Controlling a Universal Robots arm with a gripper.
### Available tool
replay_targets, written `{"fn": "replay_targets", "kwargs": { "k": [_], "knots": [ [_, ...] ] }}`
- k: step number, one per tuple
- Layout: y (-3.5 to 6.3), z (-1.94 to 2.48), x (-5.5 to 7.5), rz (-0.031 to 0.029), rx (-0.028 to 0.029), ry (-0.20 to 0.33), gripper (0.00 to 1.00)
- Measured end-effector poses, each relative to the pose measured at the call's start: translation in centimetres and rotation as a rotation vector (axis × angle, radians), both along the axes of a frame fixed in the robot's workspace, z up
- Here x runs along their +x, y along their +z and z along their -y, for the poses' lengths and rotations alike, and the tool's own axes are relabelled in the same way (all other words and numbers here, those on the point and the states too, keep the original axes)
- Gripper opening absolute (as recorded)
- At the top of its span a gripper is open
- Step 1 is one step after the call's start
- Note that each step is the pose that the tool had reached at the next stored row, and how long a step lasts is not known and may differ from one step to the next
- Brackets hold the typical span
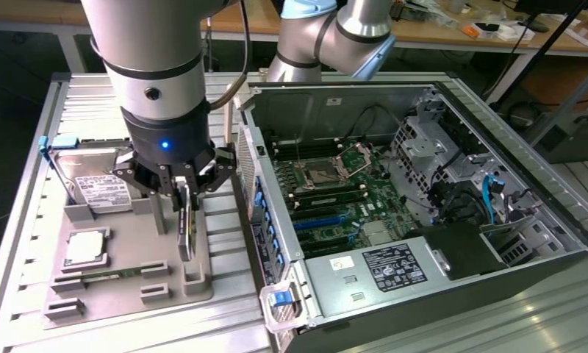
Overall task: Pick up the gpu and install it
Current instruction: 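Pick up the gpu and move the gpu toward the slot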
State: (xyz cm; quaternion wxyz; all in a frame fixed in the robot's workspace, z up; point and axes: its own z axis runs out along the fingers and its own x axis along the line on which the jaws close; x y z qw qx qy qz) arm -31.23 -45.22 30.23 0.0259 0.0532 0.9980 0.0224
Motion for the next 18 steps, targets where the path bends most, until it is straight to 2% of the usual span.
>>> {"fn": "replay_targets", "kwargs": {
  "k": [18],
  "knots": [
    [0.37, 0.00, 0.00, 0.0001, 0.0000, -0.002, 0.27]
  ]
}}
